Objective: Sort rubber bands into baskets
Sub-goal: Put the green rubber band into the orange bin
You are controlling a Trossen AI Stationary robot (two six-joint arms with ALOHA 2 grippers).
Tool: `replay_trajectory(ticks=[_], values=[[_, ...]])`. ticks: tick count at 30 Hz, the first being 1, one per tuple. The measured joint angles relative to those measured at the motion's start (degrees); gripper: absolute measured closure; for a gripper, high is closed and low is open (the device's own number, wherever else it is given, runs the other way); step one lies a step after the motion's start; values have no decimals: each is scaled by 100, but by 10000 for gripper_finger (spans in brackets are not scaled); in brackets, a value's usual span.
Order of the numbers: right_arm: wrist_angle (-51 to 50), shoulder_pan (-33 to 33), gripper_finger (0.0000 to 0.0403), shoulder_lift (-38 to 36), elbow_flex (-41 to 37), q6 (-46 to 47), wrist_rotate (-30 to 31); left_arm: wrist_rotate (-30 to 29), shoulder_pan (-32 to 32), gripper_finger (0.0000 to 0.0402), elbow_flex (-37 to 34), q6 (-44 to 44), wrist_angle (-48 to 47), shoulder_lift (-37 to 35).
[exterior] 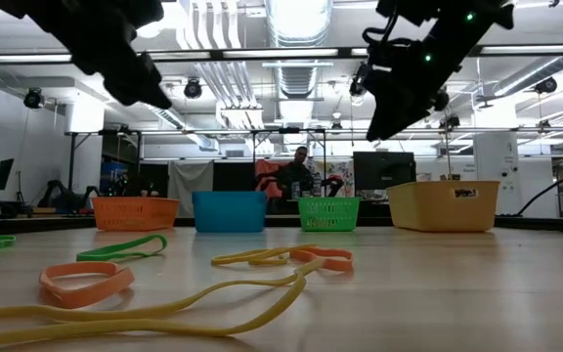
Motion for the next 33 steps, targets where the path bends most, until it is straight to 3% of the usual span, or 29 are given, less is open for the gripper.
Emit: replay_trajectory(ticks=[5, 9, 16, 23, 33], values=[[-4, 208, 209, 0, 0, 8, 1, 23, -33, 283, 0, -655, -299, 112], [2, 213, 209, 0, 0, 13, 49, -134, -17, 284, 104, -1919, -437, 417], [4, 174, 209, 0, 0, 72, 307, -94, -113, 294, 1390, -3335, -2108, 1565], [-3, 176, 209, 0, 0, 72, 307, -45, -305, 298, 2316, -3317, -2722, 2681], [-20, 179, 209, 0, 0, 54, 294, -84, -339, 256, 2291, -3665, -2266, 3222]])
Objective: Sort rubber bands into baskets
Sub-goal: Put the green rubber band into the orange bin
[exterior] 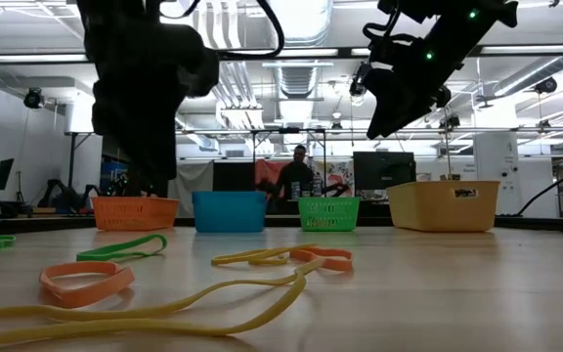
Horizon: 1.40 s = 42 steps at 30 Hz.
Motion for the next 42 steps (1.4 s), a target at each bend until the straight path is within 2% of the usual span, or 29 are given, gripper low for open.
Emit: replay_trajectory(ticks=[6, 27, 32, 37, 42], values=[[-29, 5, 209, 0, -6, -6, -35, 261, -115, 231, -2, -210, 157, 281], [-23, 11, 209, 2, -44, 16, -50, 227, -322, 240, -11, 179, 668, 1116], [-24, 11, 209, 2, -58, 16, -50, 192, -322, 283, -8, 190, 660, 1130], [-22, 11, 209, 2, -92, 18, -50, 195, -321, 380, 5, 352, 649, 1122], [-22, 11, 209, 2, -108, 34, -49, 201, -302, 394, 39, 739, 415, 864]])
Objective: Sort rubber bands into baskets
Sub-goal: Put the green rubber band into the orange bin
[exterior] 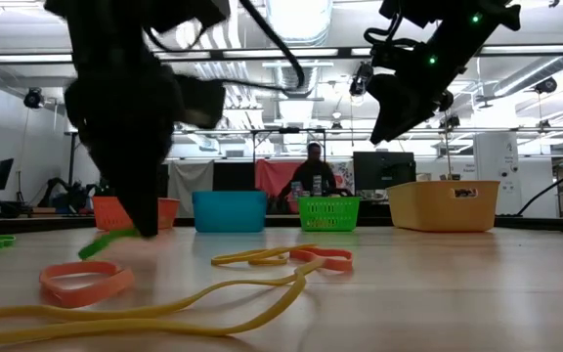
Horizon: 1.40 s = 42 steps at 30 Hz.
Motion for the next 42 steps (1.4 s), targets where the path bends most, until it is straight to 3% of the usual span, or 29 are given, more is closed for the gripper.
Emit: replay_trajectory(ticks=[5, 11, 21, 32, 42], values=[[-1, 0, 209, 0, -3, 6, -1, -100, 152, 400, -11, 421, -455, -529], [0, 0, 209, 2, -3, 6, 5, -797, 713, 401, -15, 879, -1315, -1279], [22, 0, 209, 2, -14, 26, 10, -1117, 2602, 401, -114, 2477, -1629, -2305], [71, 0, 209, 2, -14, 137, 12, -1014, 4991, 402, -149, 4171, -1760, -2372], [140, 0, 209, 2, -21, 173, 11, -960, 6253, 402, -166, 4883, -1627, -2099]])
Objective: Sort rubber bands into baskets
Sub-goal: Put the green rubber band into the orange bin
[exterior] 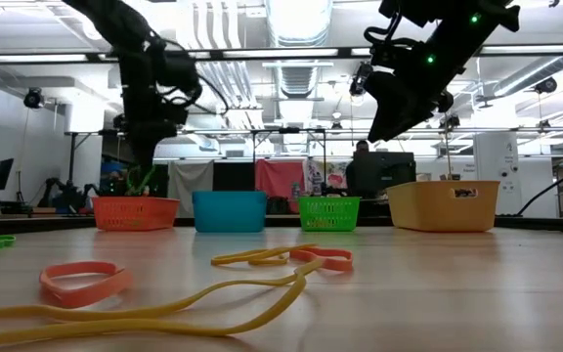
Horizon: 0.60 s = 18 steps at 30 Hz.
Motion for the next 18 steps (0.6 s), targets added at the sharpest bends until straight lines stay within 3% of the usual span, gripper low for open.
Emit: replay_trajectory(ticks=[8, 18], values=[[6, 0, 209, 2, -2, 48, 1, 2, 525, 401, 0, 423, 526, 647], [7, -1, 209, 2, -2, 69, 1, -1, 675, 401, 0, 557, 632, 1120]])
